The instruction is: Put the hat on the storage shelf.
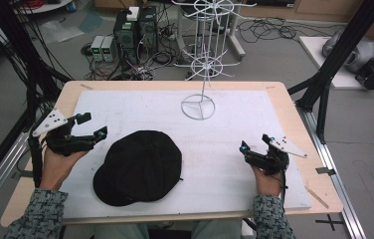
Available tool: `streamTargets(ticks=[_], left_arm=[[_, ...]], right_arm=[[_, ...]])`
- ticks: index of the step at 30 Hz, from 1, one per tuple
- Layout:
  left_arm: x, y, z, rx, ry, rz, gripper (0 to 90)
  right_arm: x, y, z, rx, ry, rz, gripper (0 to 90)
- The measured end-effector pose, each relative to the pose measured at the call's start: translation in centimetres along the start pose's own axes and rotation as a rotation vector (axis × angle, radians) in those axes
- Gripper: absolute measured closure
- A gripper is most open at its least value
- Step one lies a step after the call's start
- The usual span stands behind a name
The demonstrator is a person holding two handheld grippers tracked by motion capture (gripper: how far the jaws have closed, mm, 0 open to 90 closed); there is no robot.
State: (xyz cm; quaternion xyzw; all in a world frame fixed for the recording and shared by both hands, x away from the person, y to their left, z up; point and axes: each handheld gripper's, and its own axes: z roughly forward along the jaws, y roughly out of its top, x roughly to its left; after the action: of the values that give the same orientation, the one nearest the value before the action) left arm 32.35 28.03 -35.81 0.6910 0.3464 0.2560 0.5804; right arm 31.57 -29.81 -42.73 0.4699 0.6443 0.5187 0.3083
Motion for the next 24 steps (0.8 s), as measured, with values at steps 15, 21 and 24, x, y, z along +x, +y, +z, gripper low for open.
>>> streamTargets(ticks=[15, 21, 24], left_arm=[[-0.5, 0.4, 0.2, -0.017, -0.019, -0.004, 17.1], [-1.5, 0.6, 0.4, -0.019, -0.040, 0.024, 19.2], [-2.6, 0.7, 0.9, -0.011, -0.078, 0.054, 20.1]], right_arm=[[0.0, -0.1, -0.2, 0.010, -0.005, -0.008, 11.6], [0.2, 0.0, -0.2, 0.004, -0.003, -0.003, 11.6], [0.1, 0.0, -0.1, 0.005, -0.002, -0.003, 11.6]])
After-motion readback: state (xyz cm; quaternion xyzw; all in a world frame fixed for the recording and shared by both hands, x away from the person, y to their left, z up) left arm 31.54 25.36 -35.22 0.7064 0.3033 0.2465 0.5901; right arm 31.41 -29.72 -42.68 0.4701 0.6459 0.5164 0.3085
